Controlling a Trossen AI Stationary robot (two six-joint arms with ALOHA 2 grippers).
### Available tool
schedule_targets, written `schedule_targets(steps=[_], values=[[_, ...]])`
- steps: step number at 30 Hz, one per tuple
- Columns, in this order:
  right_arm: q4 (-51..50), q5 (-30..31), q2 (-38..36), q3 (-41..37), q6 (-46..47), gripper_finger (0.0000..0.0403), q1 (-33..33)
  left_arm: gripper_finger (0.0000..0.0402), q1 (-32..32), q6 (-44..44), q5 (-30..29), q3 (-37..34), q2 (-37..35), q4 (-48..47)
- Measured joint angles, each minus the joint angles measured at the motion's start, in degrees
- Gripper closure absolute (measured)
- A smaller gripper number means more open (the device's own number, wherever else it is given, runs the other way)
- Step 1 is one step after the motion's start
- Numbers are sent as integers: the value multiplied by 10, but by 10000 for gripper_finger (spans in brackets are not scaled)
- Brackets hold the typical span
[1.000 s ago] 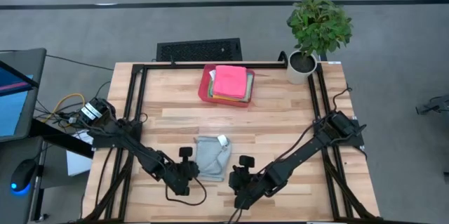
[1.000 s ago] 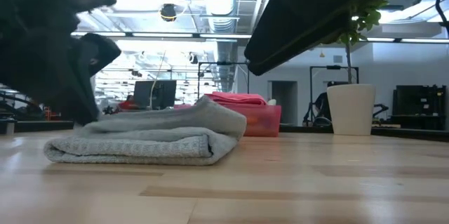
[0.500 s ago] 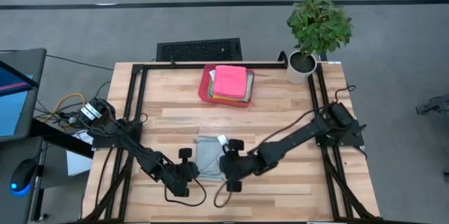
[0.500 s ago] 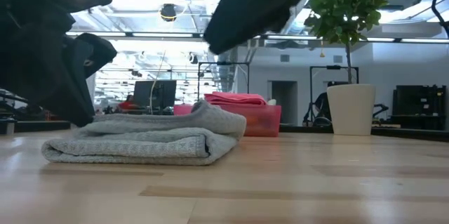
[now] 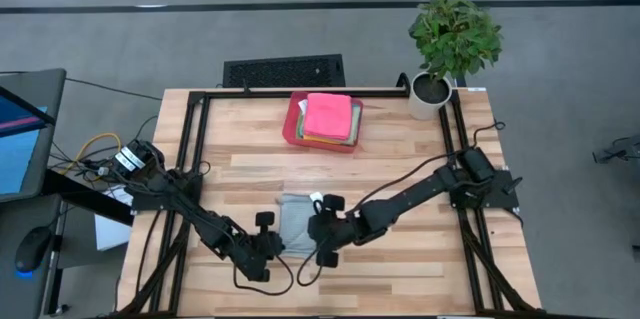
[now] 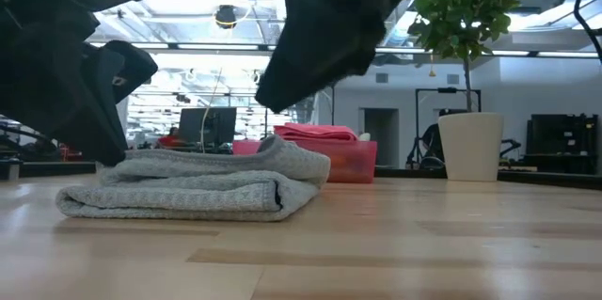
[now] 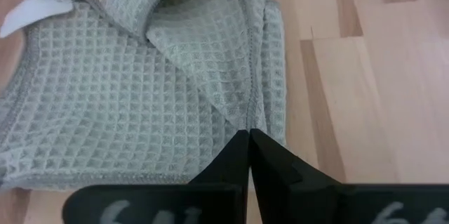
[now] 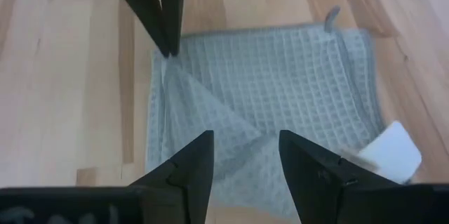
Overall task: Fold microfiber towels
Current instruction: Fold the gray microfiber cloth
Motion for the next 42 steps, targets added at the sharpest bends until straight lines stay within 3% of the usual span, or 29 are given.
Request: schedule_targets(steps=[9, 18, 27, 30, 38, 42], values=[[11, -2, 57, 13, -6, 215, -5, 399, -5, -6, -9, 0, 0, 3], [-30, 31, 59, 27, -4, 226, -7, 399, -8, -9, -11, 0, 0, 1], [-35, 17, 84, 27, 20, 234, -9, 399, -9, -10, -11, 0, 0, 3], [-31, 35, 84, 27, 22, 257, -7, 399, -9, -10, -11, 0, 0, 3], [-30, 47, 62, 29, 16, 379, -8, 399, -8, -8, -12, 0, 0, 5], [-30, 46, 62, 28, 16, 387, -10, 399, -9, -8, -13, 0, 0, 6]])
